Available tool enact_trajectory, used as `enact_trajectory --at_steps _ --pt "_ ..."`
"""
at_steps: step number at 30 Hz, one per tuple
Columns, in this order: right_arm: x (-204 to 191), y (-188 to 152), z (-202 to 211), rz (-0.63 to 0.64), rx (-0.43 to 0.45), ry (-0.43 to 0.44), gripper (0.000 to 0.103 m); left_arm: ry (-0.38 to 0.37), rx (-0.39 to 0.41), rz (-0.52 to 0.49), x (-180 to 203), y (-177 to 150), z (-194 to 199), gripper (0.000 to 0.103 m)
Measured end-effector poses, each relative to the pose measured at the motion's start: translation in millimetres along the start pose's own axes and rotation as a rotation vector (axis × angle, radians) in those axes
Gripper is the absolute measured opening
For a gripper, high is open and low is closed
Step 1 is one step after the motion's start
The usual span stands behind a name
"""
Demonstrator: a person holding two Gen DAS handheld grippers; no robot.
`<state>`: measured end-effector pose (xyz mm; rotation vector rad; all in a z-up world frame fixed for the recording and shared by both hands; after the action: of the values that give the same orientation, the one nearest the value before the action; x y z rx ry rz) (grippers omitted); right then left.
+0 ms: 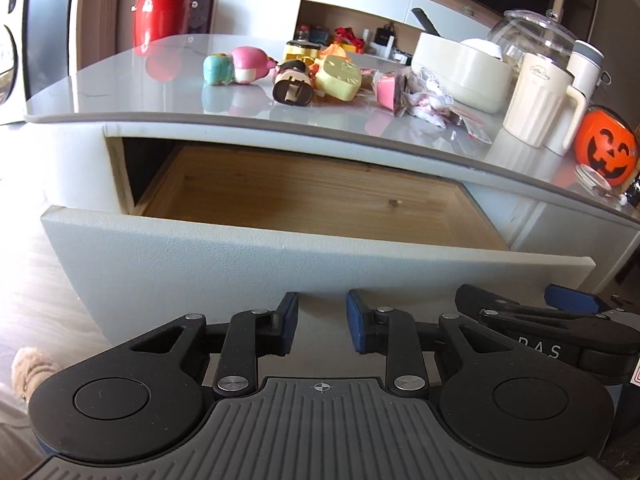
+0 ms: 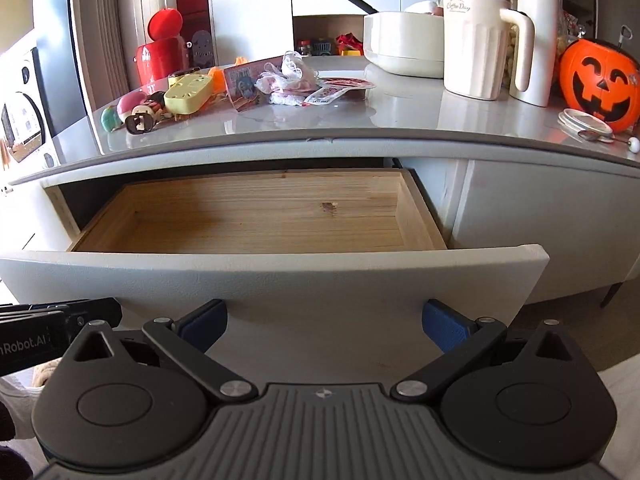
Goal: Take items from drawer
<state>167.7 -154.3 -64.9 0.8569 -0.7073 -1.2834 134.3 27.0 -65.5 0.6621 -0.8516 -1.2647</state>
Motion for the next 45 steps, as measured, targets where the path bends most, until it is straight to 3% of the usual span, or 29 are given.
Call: enact_trajectory --at_steps 9,16,21,23,26,29,31,33,36,39,45 --pt "0.7 20.0 -45.9 0.001 0.078 0.005 0.103 -0.006 0.091 0.003 -4.9 16.2 -38.1 0.029" --pt "-1.1 32.6 -72.7 0.0 0.114 0.0 0.103 -0.003 0.156 -0.061 -4.3 24.2 -62.8 0.029" --pt "-1.7 32.6 -77.2 0.004 0.142 0.001 0.103 0.005 0.19 -0.061 -2.8 19.7 -63.4 0.031" --pt "-1.6 28.8 -75.9 0.003 0.165 0.0 0.103 -0.008 0.204 -0.071 -2.1 17.0 -62.7 0.038" --pt "-2.6 27.1 -75.7 0.018 0.165 -0.002 0.103 -0.065 0.218 -0.051 -1.0 14.7 -62.8 0.058" --pt "-3.1 26.0 -75.7 0.025 0.167 -0.005 0.103 -0.081 0.228 0.022 -4.7 14.5 -62.8 0.06" --pt "-3.7 25.7 -75.8 0.035 0.16 -0.006 0.103 -0.094 0.219 0.037 -7.3 16.7 -61.9 0.059" --pt "-2.5 26.8 -74.4 0.042 0.145 -0.006 0.103 -0.088 0.196 0.039 -10.9 19.1 -59.0 0.05" --pt "3.8 30.5 -59.0 0.019 0.131 -0.038 0.103 -0.002 0.176 0.038 -17.3 22.1 -35.9 0.048" --pt "9.7 36.6 -30.0 -0.033 0.109 -0.035 0.103 0.074 0.171 -0.023 -10.7 24.8 5.7 0.048" --pt "5.7 30.0 61.4 -0.117 0.007 0.061 0.103 0.037 0.13 -0.073 5.5 5.7 109.1 0.048"
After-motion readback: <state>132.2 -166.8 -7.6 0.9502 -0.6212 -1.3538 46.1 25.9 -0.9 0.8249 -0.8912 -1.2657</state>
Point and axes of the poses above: each gripper's, at about its wrist camera, not at the fingertips, and z roughly against the way its jaws point, x to its right, y to its top, the point moved 4 cm from there along -z, roughly the way its jaws point, and after that the axes turned 7 degrees about x, right-handed, at the moved point
